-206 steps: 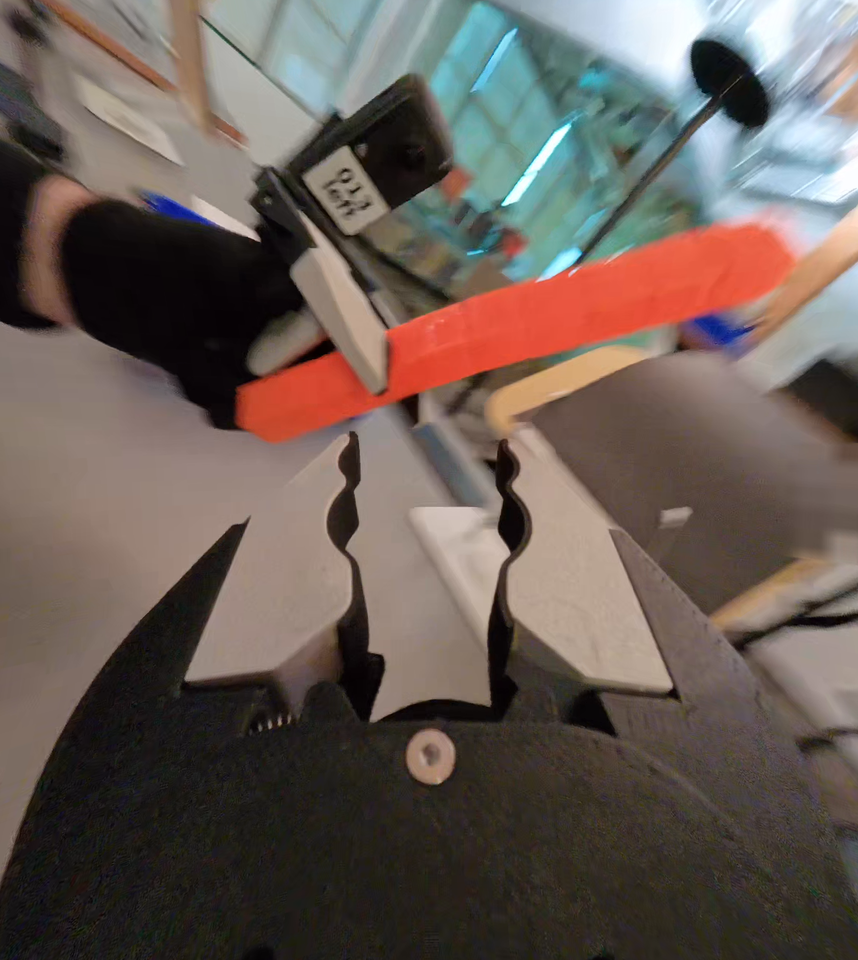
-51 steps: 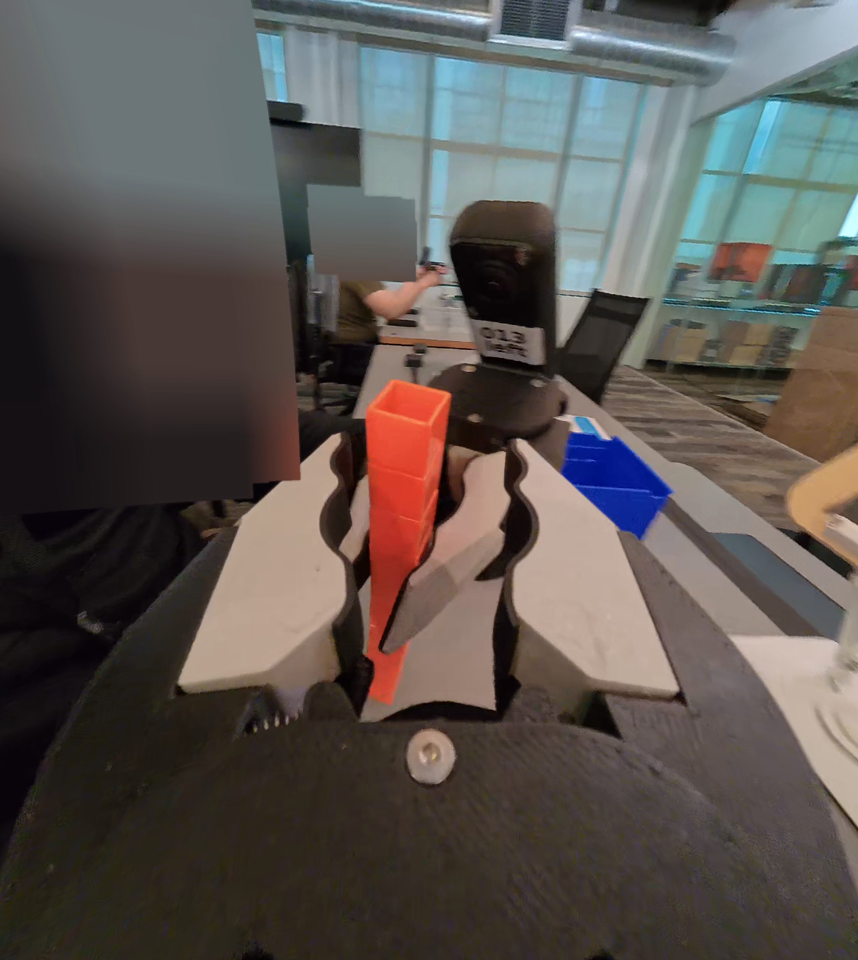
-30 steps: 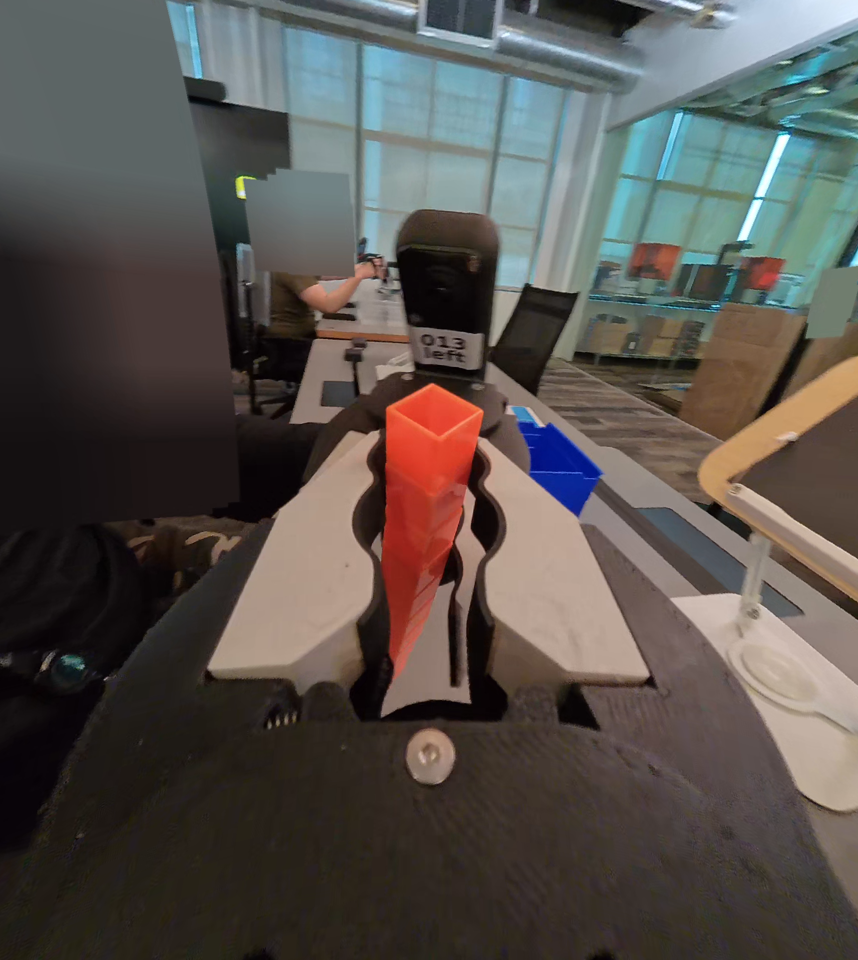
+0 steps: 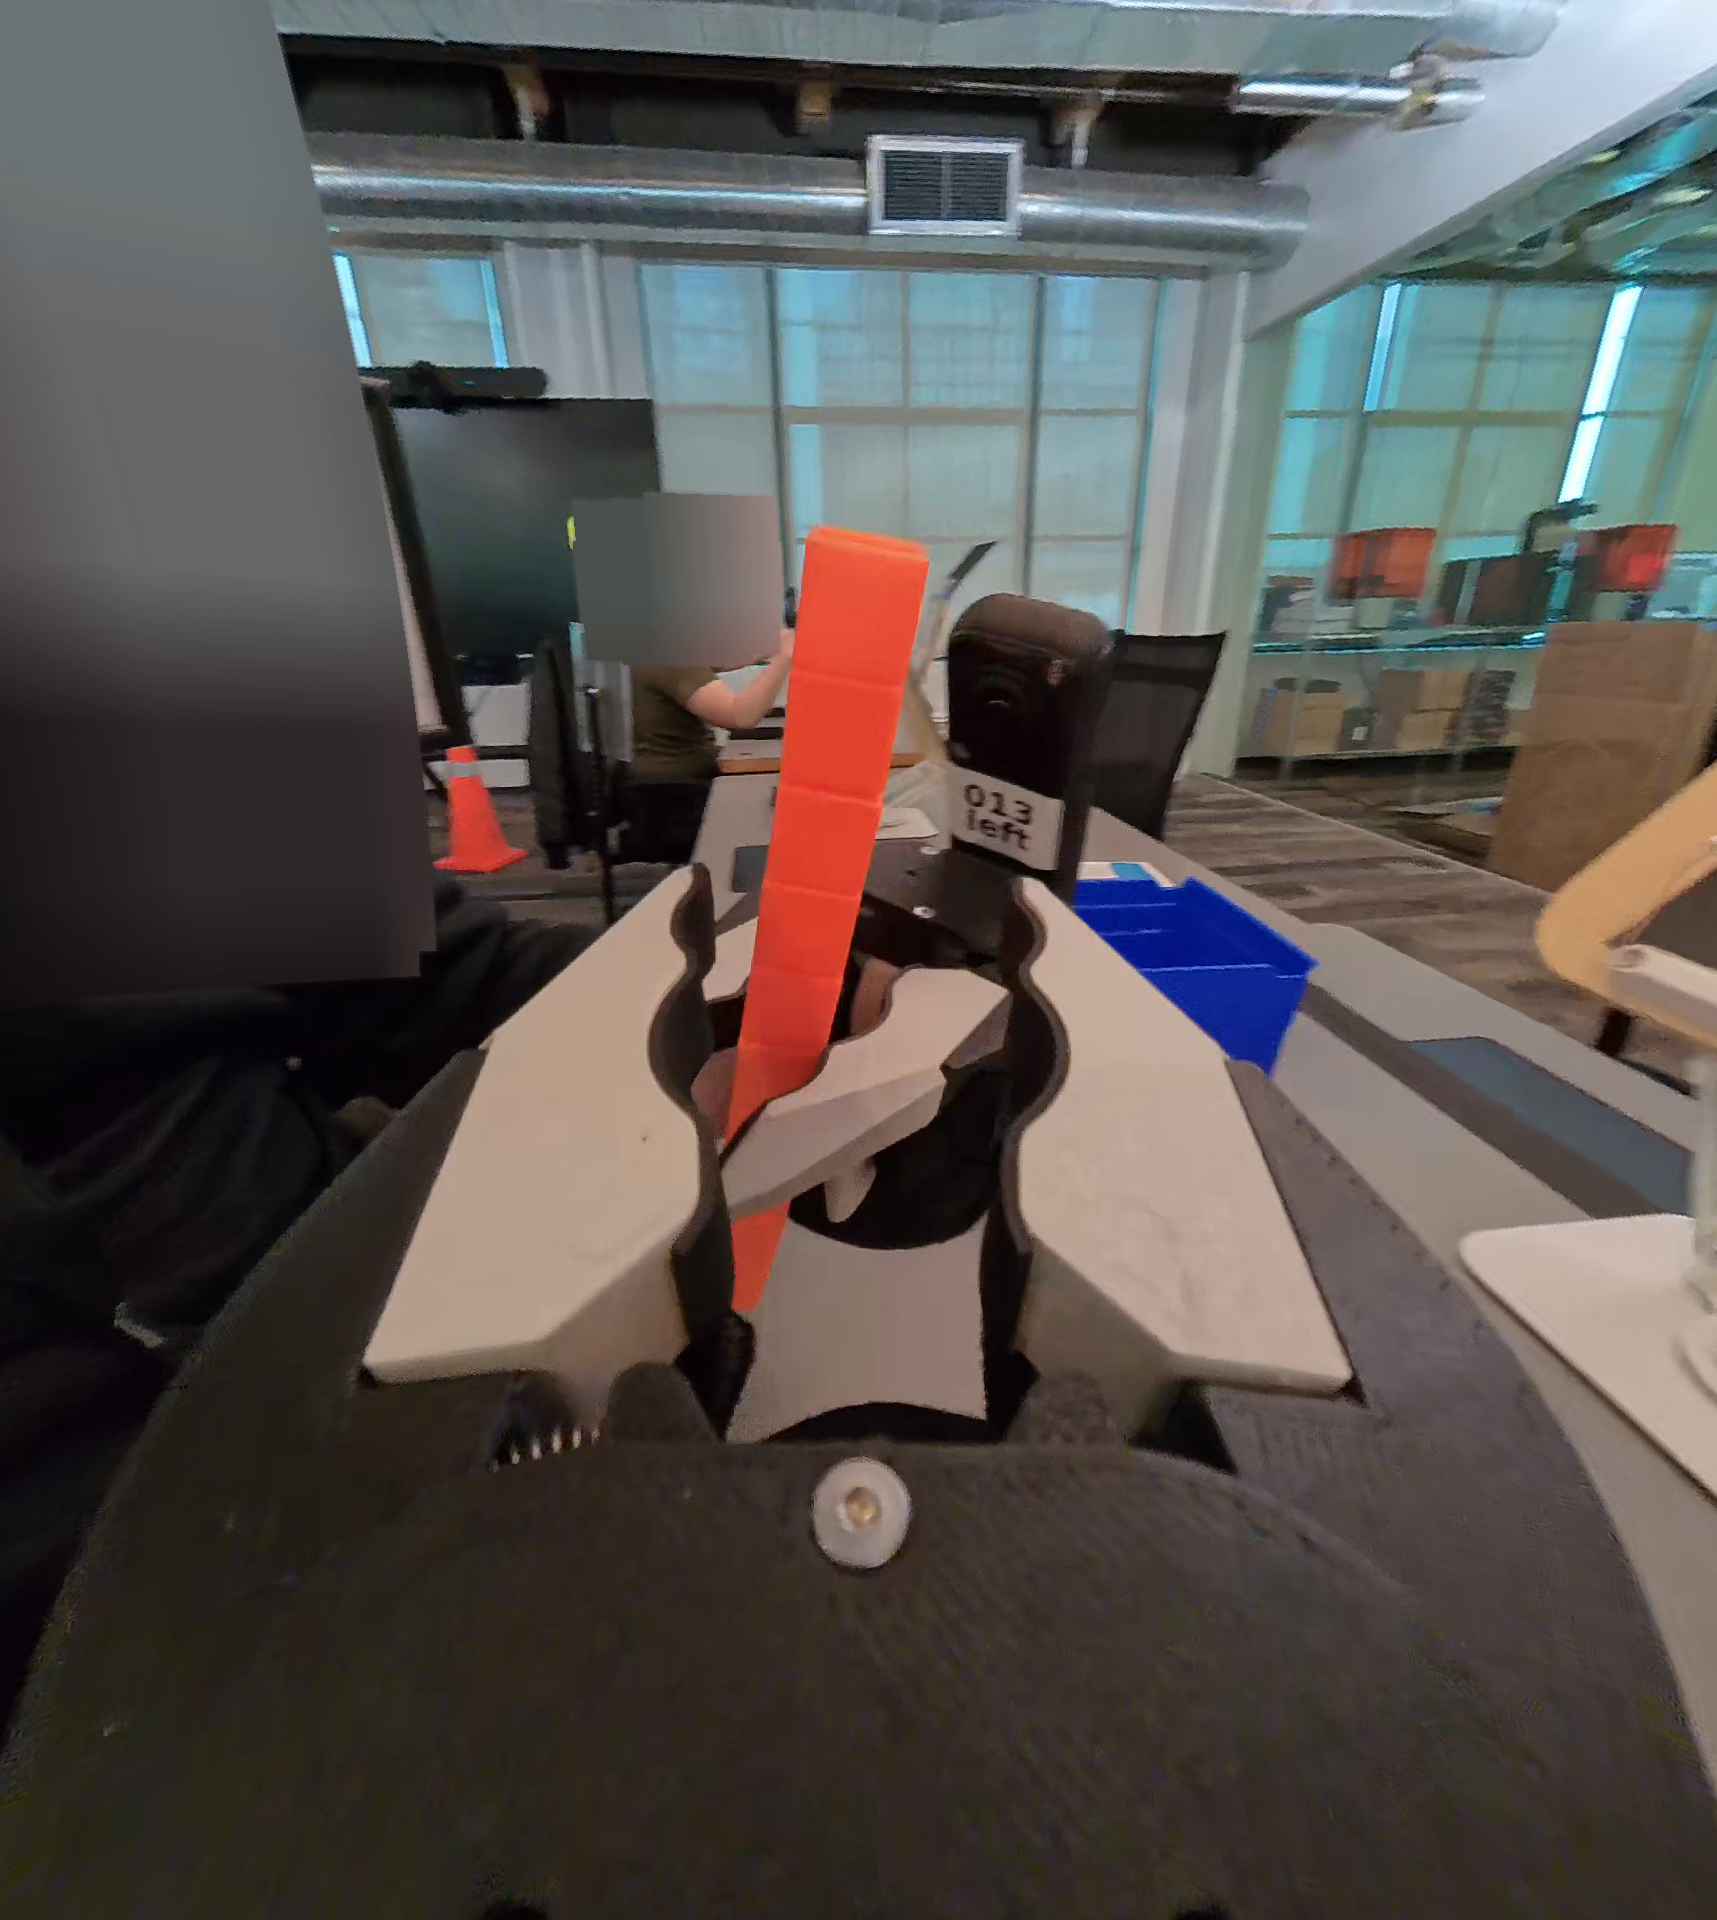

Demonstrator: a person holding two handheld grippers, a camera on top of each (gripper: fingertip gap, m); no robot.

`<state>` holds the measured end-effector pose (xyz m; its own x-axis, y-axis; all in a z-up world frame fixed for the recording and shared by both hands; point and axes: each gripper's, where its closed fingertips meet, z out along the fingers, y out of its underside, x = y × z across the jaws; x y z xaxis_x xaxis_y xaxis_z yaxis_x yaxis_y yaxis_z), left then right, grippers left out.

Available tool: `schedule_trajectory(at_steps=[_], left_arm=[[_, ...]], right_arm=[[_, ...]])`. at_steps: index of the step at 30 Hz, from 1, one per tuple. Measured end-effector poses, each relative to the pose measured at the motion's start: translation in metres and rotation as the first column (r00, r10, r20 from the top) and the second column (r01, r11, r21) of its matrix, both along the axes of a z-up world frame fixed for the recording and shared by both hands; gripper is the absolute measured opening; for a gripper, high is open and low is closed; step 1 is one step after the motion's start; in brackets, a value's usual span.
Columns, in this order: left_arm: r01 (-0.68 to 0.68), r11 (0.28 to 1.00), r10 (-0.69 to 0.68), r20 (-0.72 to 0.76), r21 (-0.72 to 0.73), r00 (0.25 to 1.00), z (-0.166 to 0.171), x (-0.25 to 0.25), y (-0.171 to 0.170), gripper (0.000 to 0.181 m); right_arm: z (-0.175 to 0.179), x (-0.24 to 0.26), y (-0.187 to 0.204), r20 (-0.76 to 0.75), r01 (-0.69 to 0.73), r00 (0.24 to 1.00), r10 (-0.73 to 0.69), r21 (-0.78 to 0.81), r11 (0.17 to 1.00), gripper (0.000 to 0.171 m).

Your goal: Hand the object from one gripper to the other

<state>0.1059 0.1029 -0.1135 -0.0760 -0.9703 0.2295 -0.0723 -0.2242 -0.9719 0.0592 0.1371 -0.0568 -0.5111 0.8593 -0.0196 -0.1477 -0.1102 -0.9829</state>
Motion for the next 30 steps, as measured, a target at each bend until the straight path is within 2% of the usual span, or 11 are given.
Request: schedule_trajectory(at_steps=[5,8,12,16,21,24,25,27,28,29,30], left_arm=[[0.176,0.984,-0.174,0.044,-0.037,0.984,-0.001,0.002,-0.025,0.029],[0.278,0.959,-0.276,0.05,-0.06,0.96,-0.004,0.002,-0.04,0.029],[0.398,0.911,-0.398,0.026,-0.106,0.917,-0.013,0.006,-0.06,0.029],[0.494,0.858,-0.496,0.018,-0.143,0.868,-0.02,0.01,-0.077,0.029],[0.557,0.813,-0.563,0.017,-0.17,0.826,-0.024,0.015,-0.093,0.029],[0.469,0.869,-0.473,0.014,-0.157,0.881,-0.022,0.015,-0.078,0.028],[0.403,0.903,-0.408,0.001,-0.149,0.913,-0.023,0.015,-0.067,0.034],[0.233,0.967,-0.235,-0.003,-0.101,0.972,-0.018,0.011,-0.043,0.053],[0.149,0.986,-0.15,-0.008,-0.068,0.989,-0.016,0.006,-0.032,0.045],[0.035,0.999,-0.036,-0.041,-0.03,0.999,-0.019,0.001,-0.018,0.05],[-0.085,0.996,0.086,-0.068,0.01,0.994,-0.02,-0.005,-0.004,0.069]], right_arm=[[-0.013,-0.002,-0.022,0.015,-0.131,0.991,0.13,0.023,0.991,0.055],[-0.013,0.003,-0.035,-0.015,-0.219,0.976,0.219,0.031,0.975,0.042],[-0.024,0.003,-0.053,0.03,-0.323,0.946,0.322,0.047,0.945,0.038],[-0.035,0.014,-0.079,0.054,-0.458,0.889,0.455,0.105,0.883,0.026],[-0.042,0.024,-0.092,0.056,-0.523,0.852,0.521,0.166,0.836,0.023],[-0.038,0.021,-0.086,0.033,-0.478,0.877,0.48,0.169,0.862,0.023],[-0.038,0.018,-0.082,0.032,-0.449,0.892,0.451,0.164,0.878,0.022],[-0.038,0.012,-0.072,0.03,-0.376,0.926,0.376,0.169,0.911,0.023],[-0.037,0.008,-0.065,0.027,-0.335,0.942,0.335,0.16,0.929,0.023],[-0.035,0.005,-0.058,0.023,-0.291,0.957,0.29,0.147,0.945,0.022],[-0.033,0.001,-0.049,0.017,-0.237,0.971,0.237,0.137,0.962,0.022]])
